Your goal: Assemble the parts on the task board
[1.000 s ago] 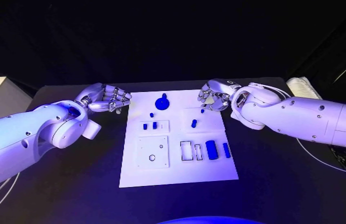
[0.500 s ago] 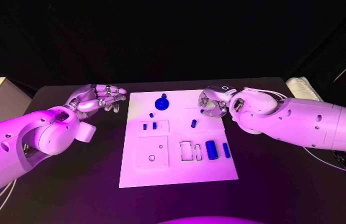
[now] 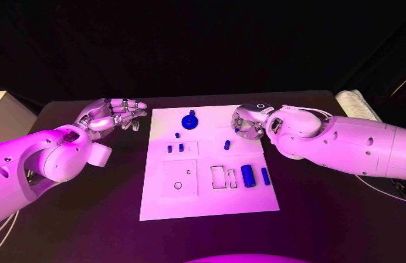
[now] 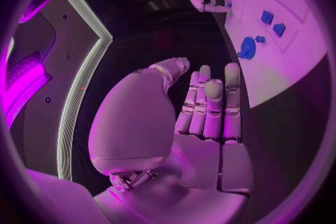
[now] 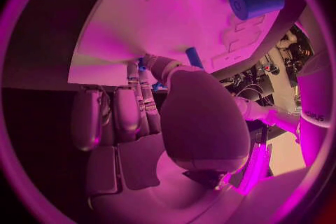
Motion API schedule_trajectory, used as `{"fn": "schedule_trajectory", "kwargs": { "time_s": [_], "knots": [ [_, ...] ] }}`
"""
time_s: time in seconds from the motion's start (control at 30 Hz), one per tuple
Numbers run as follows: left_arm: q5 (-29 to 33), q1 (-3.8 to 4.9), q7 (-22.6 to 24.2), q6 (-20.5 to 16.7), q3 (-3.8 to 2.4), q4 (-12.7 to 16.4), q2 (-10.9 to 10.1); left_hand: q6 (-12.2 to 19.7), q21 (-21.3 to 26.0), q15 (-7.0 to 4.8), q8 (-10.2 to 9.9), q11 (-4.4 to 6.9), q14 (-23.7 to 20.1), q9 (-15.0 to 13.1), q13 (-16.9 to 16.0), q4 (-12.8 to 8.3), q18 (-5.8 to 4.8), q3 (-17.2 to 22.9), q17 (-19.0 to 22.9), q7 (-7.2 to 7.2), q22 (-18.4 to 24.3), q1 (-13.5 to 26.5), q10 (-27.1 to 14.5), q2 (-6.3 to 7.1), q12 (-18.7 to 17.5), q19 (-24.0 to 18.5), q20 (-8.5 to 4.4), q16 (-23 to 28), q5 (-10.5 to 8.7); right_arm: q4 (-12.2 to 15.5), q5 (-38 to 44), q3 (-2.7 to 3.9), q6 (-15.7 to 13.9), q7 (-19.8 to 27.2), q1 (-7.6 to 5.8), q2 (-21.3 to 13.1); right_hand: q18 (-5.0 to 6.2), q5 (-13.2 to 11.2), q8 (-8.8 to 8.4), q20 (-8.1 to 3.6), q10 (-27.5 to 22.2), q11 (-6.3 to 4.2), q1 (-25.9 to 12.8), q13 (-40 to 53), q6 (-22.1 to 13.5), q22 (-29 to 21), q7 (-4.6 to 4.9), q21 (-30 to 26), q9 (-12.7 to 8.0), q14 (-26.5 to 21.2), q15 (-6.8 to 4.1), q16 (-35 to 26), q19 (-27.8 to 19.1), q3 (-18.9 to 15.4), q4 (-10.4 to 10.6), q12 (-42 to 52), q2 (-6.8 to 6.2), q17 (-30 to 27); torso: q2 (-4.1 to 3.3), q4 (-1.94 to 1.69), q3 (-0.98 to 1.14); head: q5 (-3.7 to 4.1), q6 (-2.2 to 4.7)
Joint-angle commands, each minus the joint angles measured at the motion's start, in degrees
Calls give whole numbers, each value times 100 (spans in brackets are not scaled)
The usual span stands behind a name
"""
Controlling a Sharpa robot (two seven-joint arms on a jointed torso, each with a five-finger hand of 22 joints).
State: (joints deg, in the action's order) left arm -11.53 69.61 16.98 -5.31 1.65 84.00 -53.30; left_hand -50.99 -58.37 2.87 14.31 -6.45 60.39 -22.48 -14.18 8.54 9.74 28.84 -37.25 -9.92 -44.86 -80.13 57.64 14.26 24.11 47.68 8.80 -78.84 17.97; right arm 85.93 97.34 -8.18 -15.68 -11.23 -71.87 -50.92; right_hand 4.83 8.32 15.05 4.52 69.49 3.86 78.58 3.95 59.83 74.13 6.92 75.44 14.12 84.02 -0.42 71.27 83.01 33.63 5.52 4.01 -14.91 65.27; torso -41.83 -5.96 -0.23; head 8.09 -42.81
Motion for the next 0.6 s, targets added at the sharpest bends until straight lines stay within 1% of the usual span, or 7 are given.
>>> {"fn": "schedule_trajectory", "kwargs": {
  "time_s": [0.03,0.1,0.13,0.33,0.43,0.5,0.6],
  "knots": [
    [19,-1,63,38,-6,20,-1,26,24,7,-7,6,-43,9,-10,-22,77,-11,-7,-2,7,-18,-50,-37,36,-21,13,15,2,-8,103,-23,245,-70,55,38,-130,-25,58,5,112,-12,1,10,95,104,-7,90,44,193,-33,65,54,158,-36,18,95,38,-5,-9,3,11,-6],
    [9,-1,53,30,-6,22,-5,26,24,7,-7,6,-43,9,-10,-22,77,-11,-7,-2,7,-18,-50,-37,36,-21,13,15,2,-21,113,-23,272,-86,69,56,-177,-32,97,-7,216,-32,19,24,152,324,-13,292,84,214,-49,161,140,246,-83,40,149,127,-7,-8,5,12,-7],
    [6,-1,49,28,-6,23,-6,26,24,7,-7,6,-43,9,-10,-22,77,-11,-7,-2,7,-18,-50,-37,36,-21,13,15,2,-27,116,-23,279,-91,75,62,-184,-34,108,-10,240,-36,17,27,165,356,-15,321,99,217,-54,179,150,271,-99,39,165,138,-7,-7,4,15,-12],
    [-37,-1,17,9,-6,27,-13,29,30,8,-4,3,-41,10,-19,-41,78,-4,-11,-9,11,-58,-56,-65,49,-10,13,8,5,-59,185,-23,323,-187,128,116,-187,-39,162,-19,322,-55,11,33,217,395,-22,351,171,203,-68,205,144,368,-183,19,250,123,-4,-2,1,15,-21],
    [-55,-1,6,6,-6,27,-15,30,30,8,-4,3,-42,10,-21,-47,78,-1,-8,-9,11,-70,-57,-70,52,-8,13,8,6,-62,250,-23,331,-265,150,131,-196,-37,187,-25,363,-66,38,36,233,443,-23,393,206,200,-78,221,157,420,-251,13,294,124,0,-3,1,30,-33],
    [-65,-1,-4,3,-6,24,-15,31,31,8,-3,2,-36,10,-22,-52,79,0,-19,-10,12,-79,-59,-74,54,-5,13,4,7,-56,304,-23,287,-326,162,135,-212,-29,210,-34,421,-75,87,42,245,522,-21,464,244,196,-93,236,186,515,-344,14,345,121,4,1,1,31,-33],
    [-73,-1,-11,1,-6,16,-14,32,31,8,-3,2,-38,10,-24,-58,79,2,-15,-12,12,-89,-61,-79,56,-2,13,4,9,-37,336,-23,188,-373,169,130,-233,-33,240,-31,483,-85,71,51,269,613,-18,546,284,194,-104,256,222,573,-400,19,370,127,7,6,3,39,-27]
  ]
}}
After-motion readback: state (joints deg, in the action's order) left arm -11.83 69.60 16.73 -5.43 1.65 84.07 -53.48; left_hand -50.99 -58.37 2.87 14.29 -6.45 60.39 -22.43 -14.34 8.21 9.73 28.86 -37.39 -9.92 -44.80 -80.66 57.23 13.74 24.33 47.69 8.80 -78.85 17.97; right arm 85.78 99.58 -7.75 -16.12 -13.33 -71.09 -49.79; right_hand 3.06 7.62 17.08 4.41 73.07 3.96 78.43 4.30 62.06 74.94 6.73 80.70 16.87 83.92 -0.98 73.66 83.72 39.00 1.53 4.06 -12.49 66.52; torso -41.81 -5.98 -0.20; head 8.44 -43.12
